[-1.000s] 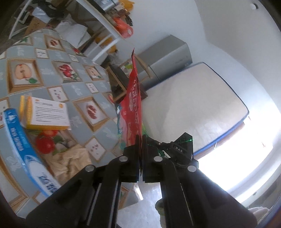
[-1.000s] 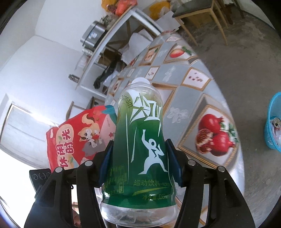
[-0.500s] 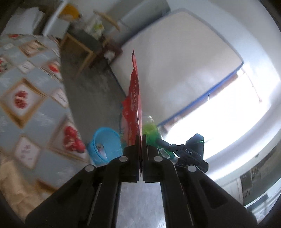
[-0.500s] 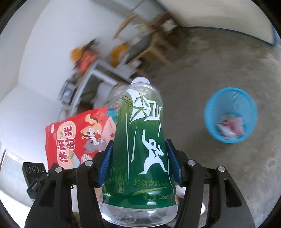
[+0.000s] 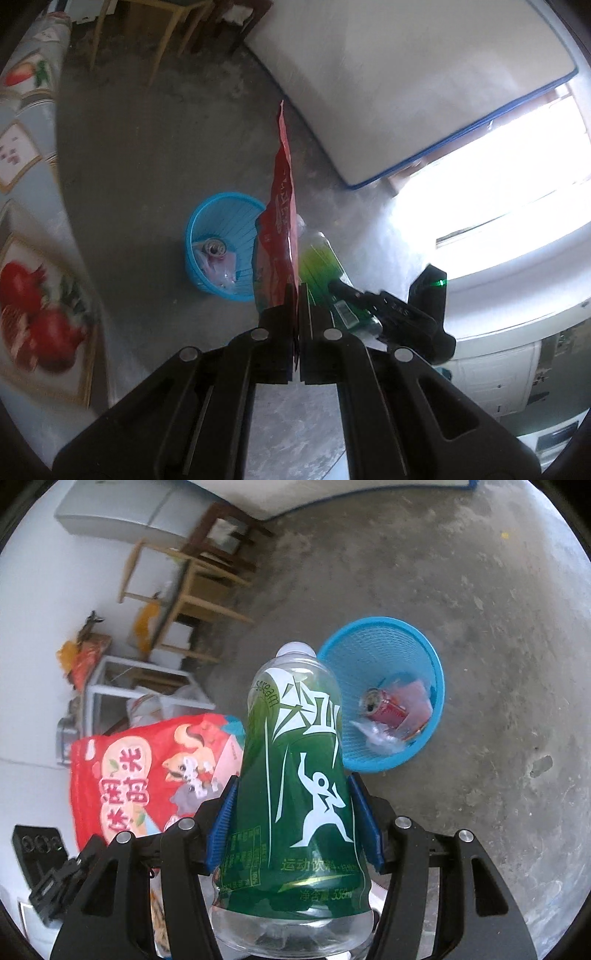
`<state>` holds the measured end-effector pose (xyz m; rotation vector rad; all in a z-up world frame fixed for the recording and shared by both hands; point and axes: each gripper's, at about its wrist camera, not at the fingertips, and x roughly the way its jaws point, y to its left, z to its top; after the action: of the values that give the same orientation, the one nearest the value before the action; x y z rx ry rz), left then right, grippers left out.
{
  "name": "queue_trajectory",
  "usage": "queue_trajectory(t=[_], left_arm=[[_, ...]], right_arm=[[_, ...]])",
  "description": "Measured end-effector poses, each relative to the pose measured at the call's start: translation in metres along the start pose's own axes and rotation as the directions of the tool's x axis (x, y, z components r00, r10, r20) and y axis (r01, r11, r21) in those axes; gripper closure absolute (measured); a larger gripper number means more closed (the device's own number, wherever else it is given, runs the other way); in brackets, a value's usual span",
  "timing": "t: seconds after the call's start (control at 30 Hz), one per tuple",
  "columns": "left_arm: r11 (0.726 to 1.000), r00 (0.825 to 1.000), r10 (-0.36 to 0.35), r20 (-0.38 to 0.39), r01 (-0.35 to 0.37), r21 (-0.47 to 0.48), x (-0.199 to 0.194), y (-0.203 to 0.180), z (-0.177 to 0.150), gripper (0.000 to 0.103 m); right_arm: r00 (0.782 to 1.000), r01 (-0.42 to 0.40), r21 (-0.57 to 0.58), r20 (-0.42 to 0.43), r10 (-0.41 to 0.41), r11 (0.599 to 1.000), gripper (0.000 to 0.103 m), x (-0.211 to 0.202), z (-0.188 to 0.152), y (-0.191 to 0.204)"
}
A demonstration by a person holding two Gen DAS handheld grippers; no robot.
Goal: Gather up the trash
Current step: 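Carry the snack bag and bottle over the blue wastebasket, then open the right tool to drop the bottle while the left drops the snack bag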
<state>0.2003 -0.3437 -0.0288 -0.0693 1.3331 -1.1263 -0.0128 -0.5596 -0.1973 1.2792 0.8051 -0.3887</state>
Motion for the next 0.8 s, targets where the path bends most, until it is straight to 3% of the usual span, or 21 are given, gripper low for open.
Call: queue_trajectory(t=[0.2, 0.33, 0.7, 0.8], left_arm=[[0.995, 0.996, 0.089, -0.003, -0.089, 0.048, 0.039, -0.010, 0.023, 0.103], [0.994, 0.994, 0.103, -0.029, -0.101, 0.042, 0.059, -0.012, 0.023, 0.103], [0.990, 0.989, 0.127, -0.077, -0.122, 0.072, 0.104, -0.025, 0.044, 0.103], [0.996, 0.996, 0.068, -0.049, -0.065, 0.060, 0.102, -0.037, 0.053, 0.102]], right_arm=[[0.992, 0.118, -0.023, 0.052, -0.117, 0.993, 0.043, 0.067, 0.055, -0.019], [0.979, 0.197, 0.034, 0.045, -0.199, 0.980, 0.040, 0.091, 0.066, -0.051], [0.969, 0.208, 0.059, 0.124, -0.214, 0.976, 0.040, 0.023, 0.004, -0.101], [0.970, 0.198, 0.091, 0.127, -0.209, 0.976, 0.040, 0.006, -0.015, -0.112]])
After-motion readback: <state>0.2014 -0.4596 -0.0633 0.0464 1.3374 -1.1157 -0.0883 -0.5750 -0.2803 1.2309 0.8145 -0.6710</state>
